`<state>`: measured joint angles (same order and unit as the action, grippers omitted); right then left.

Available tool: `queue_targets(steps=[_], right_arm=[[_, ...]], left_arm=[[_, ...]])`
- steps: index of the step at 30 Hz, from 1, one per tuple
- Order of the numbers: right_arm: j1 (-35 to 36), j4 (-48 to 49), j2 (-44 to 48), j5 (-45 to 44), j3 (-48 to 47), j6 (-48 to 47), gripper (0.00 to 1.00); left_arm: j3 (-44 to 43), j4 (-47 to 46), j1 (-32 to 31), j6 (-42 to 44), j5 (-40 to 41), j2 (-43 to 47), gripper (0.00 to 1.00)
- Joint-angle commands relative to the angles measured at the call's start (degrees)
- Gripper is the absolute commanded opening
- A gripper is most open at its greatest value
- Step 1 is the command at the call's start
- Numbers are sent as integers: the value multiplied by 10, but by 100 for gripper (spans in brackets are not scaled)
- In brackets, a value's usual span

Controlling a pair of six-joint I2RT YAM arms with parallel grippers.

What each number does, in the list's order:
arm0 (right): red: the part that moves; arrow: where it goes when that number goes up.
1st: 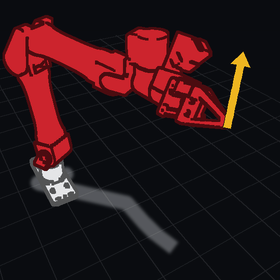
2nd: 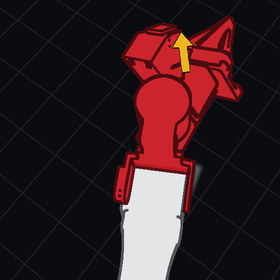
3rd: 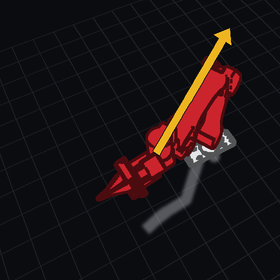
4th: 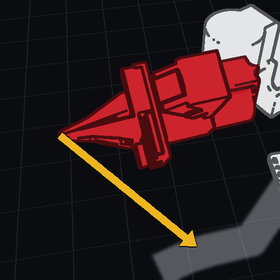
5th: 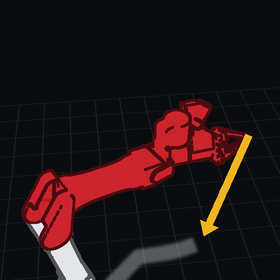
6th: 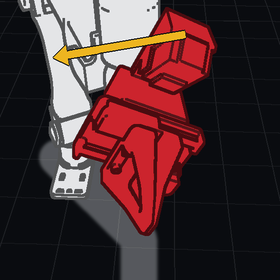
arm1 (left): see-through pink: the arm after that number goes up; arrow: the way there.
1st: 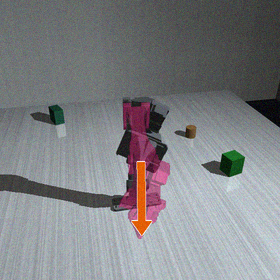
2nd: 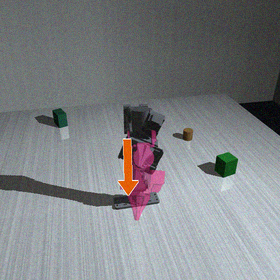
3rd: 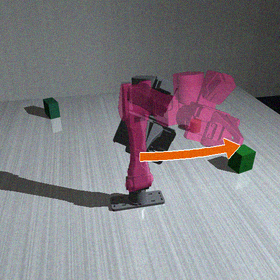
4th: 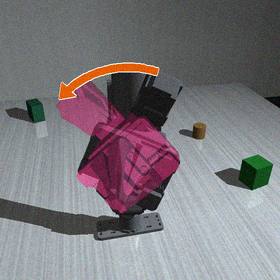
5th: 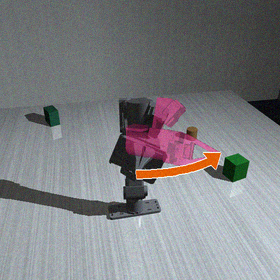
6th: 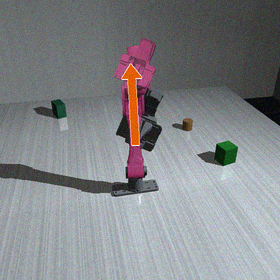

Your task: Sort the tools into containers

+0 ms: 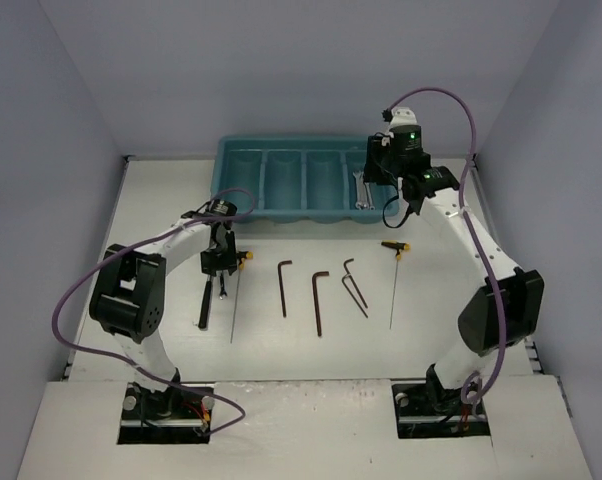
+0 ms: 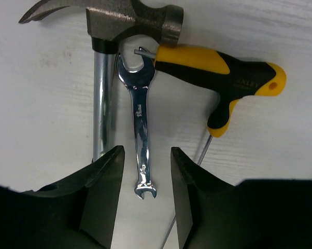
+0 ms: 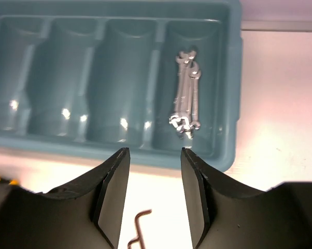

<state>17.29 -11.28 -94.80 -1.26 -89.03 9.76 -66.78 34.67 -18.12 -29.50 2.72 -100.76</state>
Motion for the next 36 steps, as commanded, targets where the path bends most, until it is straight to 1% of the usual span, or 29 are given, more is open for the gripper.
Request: queue_targets(steps=[1, 4, 6, 11, 14, 17, 18, 20, 23, 25, 27, 30, 36], right_arm=[[24, 10, 57, -1, 51, -6, 41], [39, 10, 81, -6, 74, -4, 42], [46, 11, 99, -7, 92, -1, 42], [69, 11, 127, -5, 120, 8, 42], [81, 11, 140, 0, 134, 15, 42], [100, 10, 151, 8, 146, 23, 42], [108, 10, 154, 27, 151, 28, 42], [122, 11, 158, 56, 158, 41, 42], [160, 13, 160, 91, 165, 71, 44], [182, 15, 157, 107, 165, 92, 46], [193, 19, 153, 112, 163, 100, 48], [246, 34, 144, 112, 157, 125, 55], [314, 84, 114, 107, 151, 147, 56]], left_arm=[[-29, -18, 11, 13, -2, -14, 35], [-26, -18, 16, 14, -5, -28, 32], [-17, -20, 17, 8, -3, -34, 28], [15, -41, 17, -18, -22, -54, 8], [32, -54, 12, -32, -31, -57, 0], [42, -55, 3, -41, -49, -41, 0], [45, -53, 0, -47, -53, -25, 0], [50, -52, -5, -58, -62, 32, 0], [51, -50, -7, -79, -76, 95, 0], [47, -52, -8, -91, -82, 135, 0], [45, -53, -9, -97, -89, 165, 0], [32, -63, -12, -135, -109, 220, 0], [15, -98, -33, -196, -151, 275, 0]])
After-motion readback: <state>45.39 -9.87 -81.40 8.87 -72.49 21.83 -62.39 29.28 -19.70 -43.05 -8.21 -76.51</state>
